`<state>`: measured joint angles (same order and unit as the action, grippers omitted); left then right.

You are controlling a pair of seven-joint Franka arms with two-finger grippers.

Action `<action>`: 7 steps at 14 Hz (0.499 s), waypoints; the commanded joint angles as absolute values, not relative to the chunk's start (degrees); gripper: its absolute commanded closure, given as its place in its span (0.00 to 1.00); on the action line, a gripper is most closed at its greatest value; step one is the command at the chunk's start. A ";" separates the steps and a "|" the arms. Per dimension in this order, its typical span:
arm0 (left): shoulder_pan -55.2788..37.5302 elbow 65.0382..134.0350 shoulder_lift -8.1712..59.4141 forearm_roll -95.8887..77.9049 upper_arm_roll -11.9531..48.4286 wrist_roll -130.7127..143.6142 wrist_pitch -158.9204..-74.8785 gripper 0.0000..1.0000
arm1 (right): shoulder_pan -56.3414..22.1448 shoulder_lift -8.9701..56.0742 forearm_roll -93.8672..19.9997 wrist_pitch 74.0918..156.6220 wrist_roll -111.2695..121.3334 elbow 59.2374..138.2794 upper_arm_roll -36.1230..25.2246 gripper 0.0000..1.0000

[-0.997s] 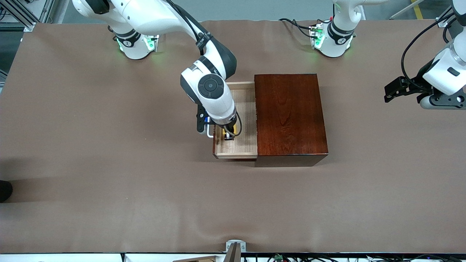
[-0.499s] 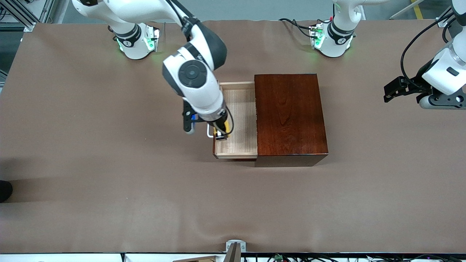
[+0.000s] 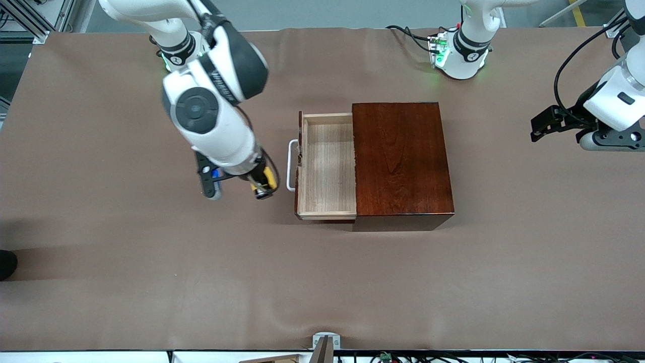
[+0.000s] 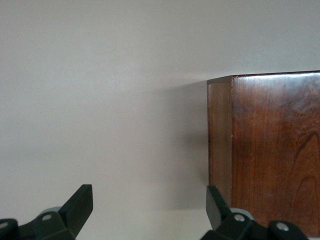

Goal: Open drawer, take yellow block, close drawer
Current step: 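Carry the block away with the right gripper while the left gripper reaches the drawer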

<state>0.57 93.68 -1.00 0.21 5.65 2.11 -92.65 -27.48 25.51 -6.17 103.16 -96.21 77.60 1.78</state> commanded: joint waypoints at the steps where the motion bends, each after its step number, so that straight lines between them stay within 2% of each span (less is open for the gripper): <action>1: 0.18 91.67 -0.18 -0.62 5.71 2.29 -91.76 0.00 | -24.53 19.88 -7.47 103.36 -88.10 84.89 2.64 1.00; 4: -0.09 91.50 0.35 -0.70 6.15 2.20 -91.76 0.00 | -20.75 16.71 -7.56 102.84 -77.56 89.11 2.64 1.00; 7: 0.00 91.32 0.35 -0.70 8.52 2.29 -91.58 0.00 | -17.33 16.08 -7.47 99.85 -67.10 89.56 2.46 1.00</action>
